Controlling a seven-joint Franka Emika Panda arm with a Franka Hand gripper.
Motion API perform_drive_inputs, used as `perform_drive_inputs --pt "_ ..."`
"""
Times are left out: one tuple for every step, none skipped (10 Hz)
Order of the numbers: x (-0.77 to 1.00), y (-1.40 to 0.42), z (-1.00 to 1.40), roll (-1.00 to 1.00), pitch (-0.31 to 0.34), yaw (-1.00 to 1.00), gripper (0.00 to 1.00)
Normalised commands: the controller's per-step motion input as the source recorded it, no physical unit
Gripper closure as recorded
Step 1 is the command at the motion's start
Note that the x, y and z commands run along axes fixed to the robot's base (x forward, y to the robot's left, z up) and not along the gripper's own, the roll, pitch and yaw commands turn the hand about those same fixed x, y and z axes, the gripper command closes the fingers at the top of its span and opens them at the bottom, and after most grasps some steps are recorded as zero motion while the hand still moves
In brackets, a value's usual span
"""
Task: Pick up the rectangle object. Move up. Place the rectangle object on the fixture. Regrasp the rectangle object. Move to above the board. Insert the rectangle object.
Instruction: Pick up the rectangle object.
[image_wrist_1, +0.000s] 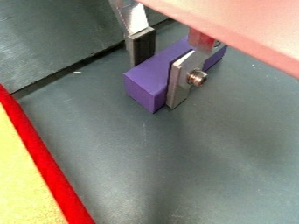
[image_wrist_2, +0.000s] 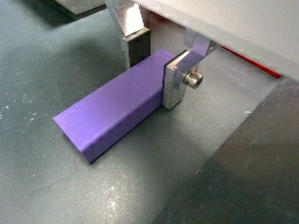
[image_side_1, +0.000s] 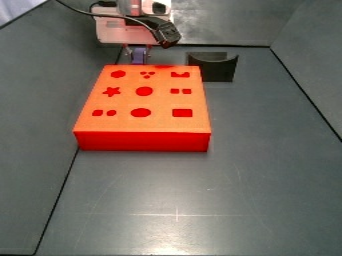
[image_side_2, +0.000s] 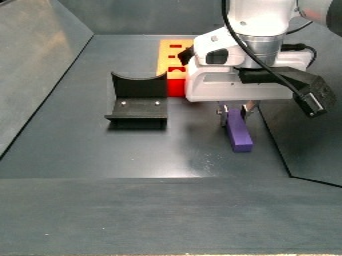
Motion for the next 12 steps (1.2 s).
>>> perform_drive_inputs --pt "0.0 0.0 0.0 0.0 0.0 0.0 1.0" --pt "0.0 0.0 0.0 0.0 0.0 0.0 1.0" --pt "0.0 0.0 0.0 0.0 0.0 0.0 1.0" --pt "0.0 0.0 0.0 0.0 0.0 0.0 1.0" --pt "0.0 0.0 0.0 0.0 0.0 0.0 1.0" --pt "0.0 0.0 0.0 0.0 0.0 0.0 1.0" --pt "0.0 0.0 0.0 0.0 0.0 0.0 1.0" --pt "0.0 0.0 0.0 0.0 0.0 0.0 1.0" --pt "0.0 0.0 0.0 0.0 0.0 0.0 1.0" --pt "0.0 0.0 0.0 0.0 0.0 0.0 1.0" --pt "0.0 0.0 0.0 0.0 0.0 0.0 1.0" --pt "0.0 0.0 0.0 0.0 0.0 0.0 1.0"
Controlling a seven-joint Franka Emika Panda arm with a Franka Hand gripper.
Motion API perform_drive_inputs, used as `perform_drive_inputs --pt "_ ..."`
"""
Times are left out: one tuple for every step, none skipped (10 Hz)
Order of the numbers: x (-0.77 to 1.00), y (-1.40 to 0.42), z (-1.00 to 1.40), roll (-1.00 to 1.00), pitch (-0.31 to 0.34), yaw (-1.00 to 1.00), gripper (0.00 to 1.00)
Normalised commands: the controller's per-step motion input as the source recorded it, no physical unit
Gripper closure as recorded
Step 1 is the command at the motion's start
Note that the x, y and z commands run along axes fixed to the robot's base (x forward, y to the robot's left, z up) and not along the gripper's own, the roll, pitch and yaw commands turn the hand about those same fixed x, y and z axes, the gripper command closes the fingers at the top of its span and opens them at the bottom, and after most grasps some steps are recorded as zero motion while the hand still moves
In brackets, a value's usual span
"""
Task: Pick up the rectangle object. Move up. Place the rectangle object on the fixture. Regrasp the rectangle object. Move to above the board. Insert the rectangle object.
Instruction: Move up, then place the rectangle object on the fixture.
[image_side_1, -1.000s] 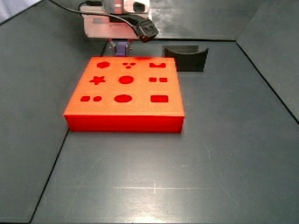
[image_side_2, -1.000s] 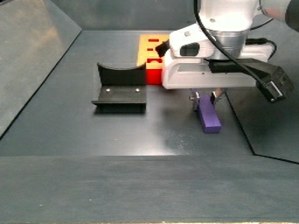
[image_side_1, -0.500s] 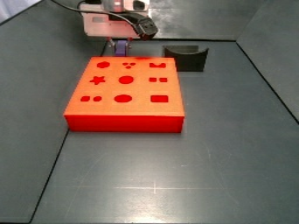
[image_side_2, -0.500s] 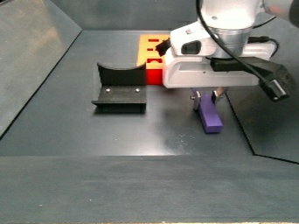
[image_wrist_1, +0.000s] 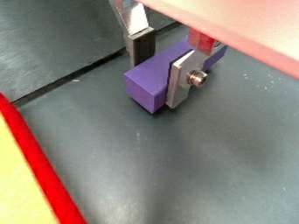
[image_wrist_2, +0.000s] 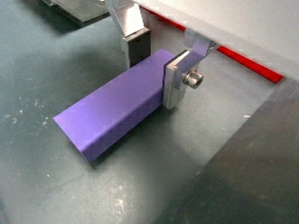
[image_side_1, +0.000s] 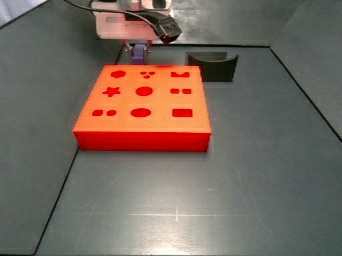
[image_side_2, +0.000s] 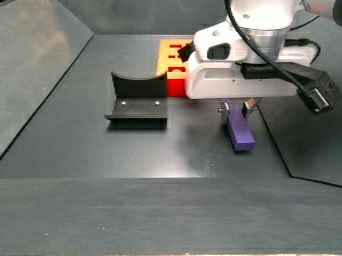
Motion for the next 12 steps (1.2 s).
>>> perform_drive_inputs --pt "0.0 0.0 0.83 0.0 0.0 0.0 1.0" --pt "0.02 0.08 0.83 0.01 -0.002 -0.04 1.0" --pt "0.01 0.07 0.77 0.01 0.019 -0.05 1.0" --pt "0.0 0.04 0.65 0.0 0.043 -0.04 1.0" --pt "0.0 0.03 0.46 0.0 0.057 -0.04 1.0" --pt "-0.01 0.03 0.31 0.0 0.052 -0.03 1.0" --pt "0.0 0.0 1.0 0.0 0.0 0.0 1.0" --pt "0.0 0.0 1.0 0.0 -0.003 0.0 1.0" --pt "-0.01 0.0 1.0 0.0 0.005 0.0 1.0" --pt "-0.01 0.0 1.0 0.0 0.009 0.0 1.0" --pt "-0.02 0.0 1.0 0.01 0.021 0.0 1.0" --pt "-0.02 0.0 1.0 0.01 0.027 -0.01 1.0"
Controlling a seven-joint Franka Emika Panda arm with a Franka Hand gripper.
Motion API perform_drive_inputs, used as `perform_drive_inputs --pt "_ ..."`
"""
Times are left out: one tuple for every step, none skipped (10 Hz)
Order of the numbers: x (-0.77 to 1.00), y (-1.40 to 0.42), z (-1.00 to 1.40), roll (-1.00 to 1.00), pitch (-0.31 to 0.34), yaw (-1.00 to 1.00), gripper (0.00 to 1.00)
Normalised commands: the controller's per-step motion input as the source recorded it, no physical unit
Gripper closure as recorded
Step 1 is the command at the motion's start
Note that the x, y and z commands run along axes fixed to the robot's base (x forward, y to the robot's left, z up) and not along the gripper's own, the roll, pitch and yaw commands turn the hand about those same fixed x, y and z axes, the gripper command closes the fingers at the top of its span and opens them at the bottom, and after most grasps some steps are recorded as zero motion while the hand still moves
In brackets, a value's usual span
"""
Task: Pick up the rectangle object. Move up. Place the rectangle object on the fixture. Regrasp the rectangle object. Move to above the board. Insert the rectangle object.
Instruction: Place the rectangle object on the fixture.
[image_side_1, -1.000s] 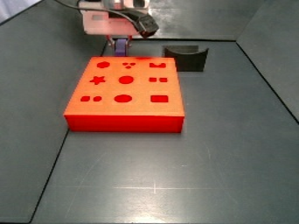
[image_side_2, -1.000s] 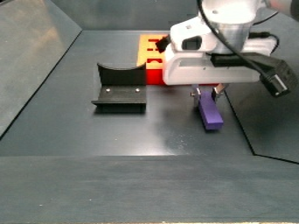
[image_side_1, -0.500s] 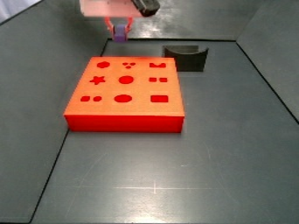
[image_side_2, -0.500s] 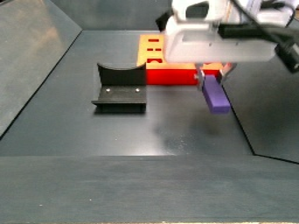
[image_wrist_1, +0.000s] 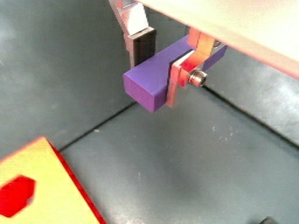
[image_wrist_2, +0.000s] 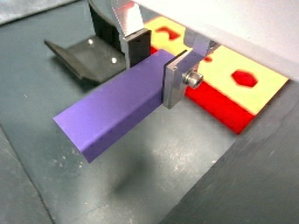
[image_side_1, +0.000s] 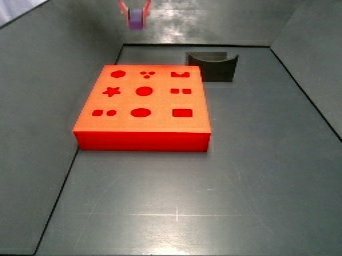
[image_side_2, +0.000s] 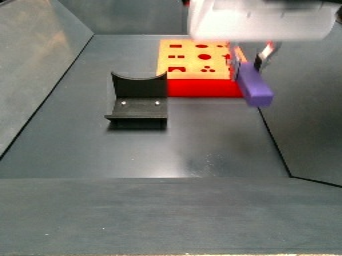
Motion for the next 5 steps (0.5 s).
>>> perform_drive_inputs --pt "-0.03 0.0 0.96 0.01 0.033 -0.01 1.0" --pt "-0.02 0.01 0.79 0.01 0.04 -0.01 1.0" --pt "-0.01 0.01 0.62 0.01 0.05 -0.01 1.0" --pt "0.0 0.02 0.4 0.01 0.065 -0.01 1.0" --pt "0.0 0.02 0.23 0.01 0.078 -0.01 1.0"
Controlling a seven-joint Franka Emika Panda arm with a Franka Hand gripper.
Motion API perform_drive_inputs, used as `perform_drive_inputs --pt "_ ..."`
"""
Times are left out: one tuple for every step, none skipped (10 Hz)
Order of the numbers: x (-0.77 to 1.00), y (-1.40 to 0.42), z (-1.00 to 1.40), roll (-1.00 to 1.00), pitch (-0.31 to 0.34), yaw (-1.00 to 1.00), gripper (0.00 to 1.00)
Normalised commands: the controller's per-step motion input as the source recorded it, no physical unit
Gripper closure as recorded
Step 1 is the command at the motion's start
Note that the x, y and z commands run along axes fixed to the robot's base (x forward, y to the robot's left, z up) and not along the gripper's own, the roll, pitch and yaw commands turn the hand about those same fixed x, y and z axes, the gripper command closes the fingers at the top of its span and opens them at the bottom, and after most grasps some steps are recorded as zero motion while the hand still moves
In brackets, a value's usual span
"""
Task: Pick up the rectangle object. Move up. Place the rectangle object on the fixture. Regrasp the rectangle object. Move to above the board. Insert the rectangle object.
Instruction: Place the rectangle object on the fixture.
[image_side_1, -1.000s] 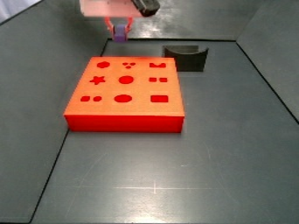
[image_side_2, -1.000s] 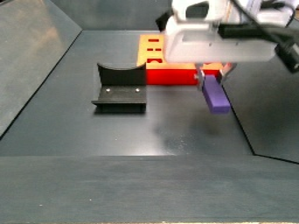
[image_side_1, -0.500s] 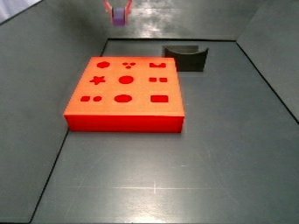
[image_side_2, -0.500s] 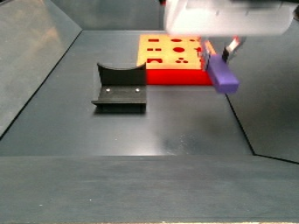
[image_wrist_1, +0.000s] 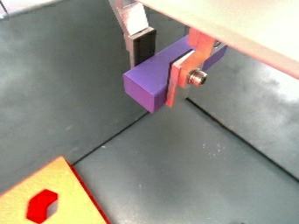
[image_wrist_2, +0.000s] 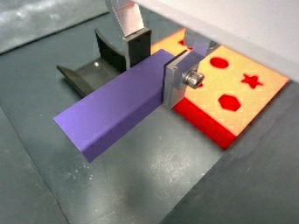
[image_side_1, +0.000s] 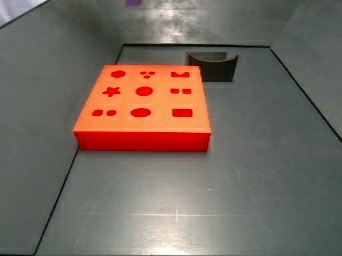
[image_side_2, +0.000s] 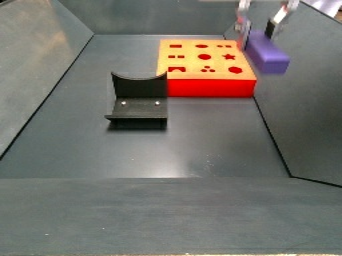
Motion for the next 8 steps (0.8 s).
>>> perform_drive_inputs --pt "1.0 -0.25 -0.04 -0.32 0.266 -0.24 1.0" --pt "1.0 -0.25 -0.06 -0.32 0.267 -0.24 1.0" --pt "1.0 -0.21 -0.05 -0.31 0.239 -0.17 1.0" --pt "1.0 -0.19 -0.04 -0.3 0.198 -0.12 1.0" --pt "1.0 -0.18 -0.04 -0.24 0.145 -0.08 1.0" --pt "1.0 -0.17 -0.04 -0.21 0.129 -0.07 1.0" --pt "1.0 -0.15 -0.03 -0.17 0.118 -0.05 1.0" --pt "1.0 -0.14 -0.03 -0.16 0.12 -0.03 1.0"
